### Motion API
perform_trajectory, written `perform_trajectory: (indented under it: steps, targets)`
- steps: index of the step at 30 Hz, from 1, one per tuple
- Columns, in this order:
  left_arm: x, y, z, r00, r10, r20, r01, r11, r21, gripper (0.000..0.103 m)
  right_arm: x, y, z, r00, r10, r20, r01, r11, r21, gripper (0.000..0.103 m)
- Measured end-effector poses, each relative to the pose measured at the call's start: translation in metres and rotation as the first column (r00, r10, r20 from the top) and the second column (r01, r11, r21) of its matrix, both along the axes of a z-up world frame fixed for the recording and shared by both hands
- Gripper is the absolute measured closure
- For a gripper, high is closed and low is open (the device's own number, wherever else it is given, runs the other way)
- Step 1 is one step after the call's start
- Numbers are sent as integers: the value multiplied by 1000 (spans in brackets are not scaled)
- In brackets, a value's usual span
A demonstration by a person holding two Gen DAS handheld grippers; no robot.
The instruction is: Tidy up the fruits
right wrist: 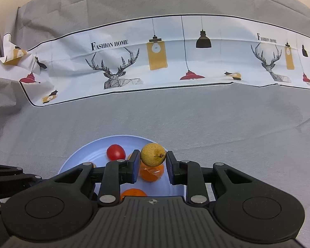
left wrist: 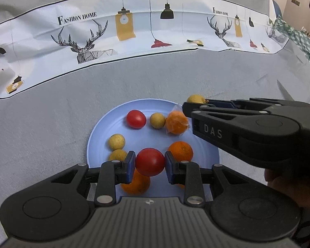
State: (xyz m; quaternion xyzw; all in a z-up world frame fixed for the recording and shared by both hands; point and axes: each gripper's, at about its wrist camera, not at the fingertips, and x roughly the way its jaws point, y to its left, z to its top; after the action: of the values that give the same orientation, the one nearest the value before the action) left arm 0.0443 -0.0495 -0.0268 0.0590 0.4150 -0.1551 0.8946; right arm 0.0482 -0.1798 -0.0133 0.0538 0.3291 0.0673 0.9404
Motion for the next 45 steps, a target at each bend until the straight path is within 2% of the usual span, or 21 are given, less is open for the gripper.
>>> perform_trajectory:
  steps: [6, 8, 11, 13, 17, 19, 21, 24, 28, 34, 36, 38, 42, 45]
  targets:
    - [0, 4, 3, 1000, 3, -12, -3, 1000, -28, 68, -4, 9, 4, 998, 55, 33, -56, 998, 14, 75]
    - [-1, 6, 5, 1000, 1, -10, -1, 999, -35, 60, -5, 12, 6, 997, 65, 40, -65, 998, 5, 72]
    - [-3, 11, 8, 1000, 16, -4, -16, 999, -44, 60, -8, 13, 8, 996, 70, 54, -70, 998, 5, 56]
    - [-6, 17, 11, 999, 33, -5, -33, 998, -62, 59, -12, 12, 11, 995, 72, 68, -73, 997, 7, 52]
    - [-19, 23, 21, 999, 50, 21, -48, 997, -68, 47, -21, 9, 18, 993, 75, 90, -76, 997, 9, 36]
    - [-30, 26, 30, 997, 52, 59, -48, 997, -61, 41, -28, 6, 22, 992, 82, 100, -83, 997, 5, 27]
    - [-42, 31, 37, 993, 74, 95, -69, 996, -63, 32, -36, 4, 29, 990, 87, 113, -87, 996, -8, 12]
    - [-64, 36, 48, 982, 111, 154, -104, 993, -55, 21, -48, -7, 42, 989, 75, 125, -77, 997, 10, 1]
    - [-91, 37, 57, 967, 144, 209, -140, 990, -37, 18, -65, -26, 57, 995, 21, 95, -26, 999, 44, 1]
    - [-82, 40, 47, 974, 198, 112, -195, 980, -42, 15, -74, -35, 51, 1000, -2, -22, 2, 1000, 4, 1]
    - [-73, 44, 40, 973, 224, 60, -221, 973, -62, 4, -70, -31, 45, 998, 6, -63, -9, 999, -46, 1]
    - [-63, 44, 34, 969, 246, 25, -244, 968, -61, 0, -67, -27, 40, 996, 4, -84, -11, 997, -81, 1]
    - [-53, 40, 27, 959, 282, 28, -282, 959, -2, 0, -49, -21, 28, 987, -25, -161, 8, 994, -107, 1]
    - [-50, 39, 25, 961, 276, 7, -276, 961, 4, 0, -43, -18, 22, 979, -48, -196, 25, 993, -119, 1]
